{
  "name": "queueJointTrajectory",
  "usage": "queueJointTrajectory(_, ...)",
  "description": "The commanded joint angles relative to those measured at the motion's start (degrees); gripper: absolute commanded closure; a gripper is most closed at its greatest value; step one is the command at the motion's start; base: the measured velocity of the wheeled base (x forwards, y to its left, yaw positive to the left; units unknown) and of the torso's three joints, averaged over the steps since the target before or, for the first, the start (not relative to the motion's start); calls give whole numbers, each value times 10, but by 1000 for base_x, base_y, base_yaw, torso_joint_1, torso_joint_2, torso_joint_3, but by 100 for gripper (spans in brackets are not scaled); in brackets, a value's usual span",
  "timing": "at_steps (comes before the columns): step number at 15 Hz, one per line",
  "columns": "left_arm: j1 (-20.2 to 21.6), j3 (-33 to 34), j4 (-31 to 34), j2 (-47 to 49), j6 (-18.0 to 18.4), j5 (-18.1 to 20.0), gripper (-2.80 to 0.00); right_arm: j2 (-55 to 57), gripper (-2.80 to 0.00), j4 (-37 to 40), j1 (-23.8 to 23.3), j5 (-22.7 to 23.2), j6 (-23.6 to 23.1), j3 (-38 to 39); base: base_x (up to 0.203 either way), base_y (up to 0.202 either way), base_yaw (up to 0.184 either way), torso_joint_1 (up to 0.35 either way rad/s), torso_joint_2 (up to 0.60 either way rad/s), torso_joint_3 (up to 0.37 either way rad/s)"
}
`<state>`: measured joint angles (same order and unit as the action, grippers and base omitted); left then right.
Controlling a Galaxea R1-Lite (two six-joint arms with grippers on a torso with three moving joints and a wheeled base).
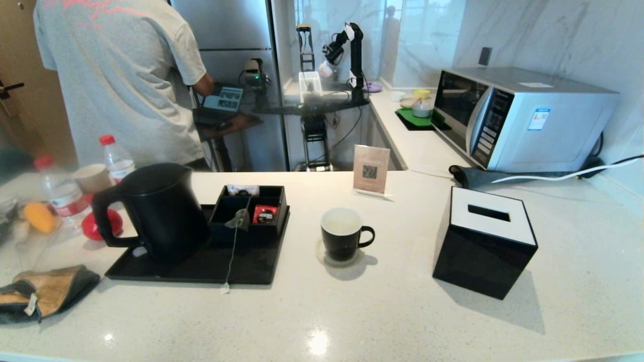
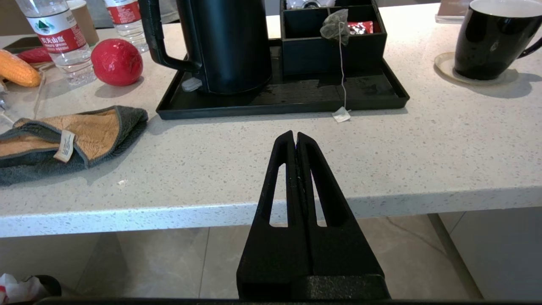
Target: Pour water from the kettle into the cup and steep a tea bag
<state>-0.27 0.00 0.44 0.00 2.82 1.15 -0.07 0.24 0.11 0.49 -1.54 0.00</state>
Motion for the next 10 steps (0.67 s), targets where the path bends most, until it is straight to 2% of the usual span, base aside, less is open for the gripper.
queueJointTrajectory(1, 0, 0, 0, 0, 0, 0, 0, 1, 0, 0, 1, 0, 0, 0, 0, 0, 0, 0, 0, 0)
queueJointTrajectory(10, 0, 0, 0, 0, 0, 0, 0, 1, 0, 0, 0, 0, 0, 0, 0, 0, 0, 0, 0, 0)
